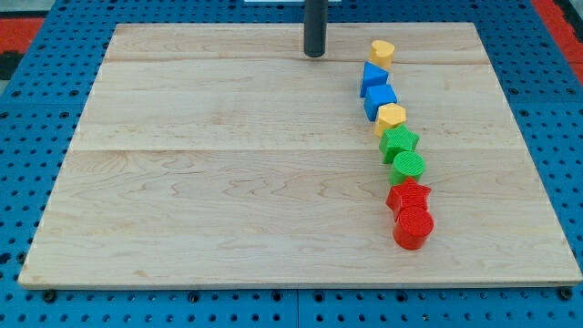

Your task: Separate the green blocks from the group of blocks

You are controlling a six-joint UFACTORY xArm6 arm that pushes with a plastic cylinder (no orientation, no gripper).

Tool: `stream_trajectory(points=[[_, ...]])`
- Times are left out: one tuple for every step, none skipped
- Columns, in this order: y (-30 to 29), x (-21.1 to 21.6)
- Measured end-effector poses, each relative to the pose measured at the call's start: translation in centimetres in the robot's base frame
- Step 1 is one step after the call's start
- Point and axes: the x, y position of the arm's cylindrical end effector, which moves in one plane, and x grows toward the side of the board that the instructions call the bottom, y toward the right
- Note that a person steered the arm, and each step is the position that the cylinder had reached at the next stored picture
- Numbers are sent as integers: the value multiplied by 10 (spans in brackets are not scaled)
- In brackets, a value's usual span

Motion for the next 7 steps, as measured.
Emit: stream_trajectory(points=[[26,-2],[33,-31],[84,-42],[151,11],[145,35],[143,33],[131,32]])
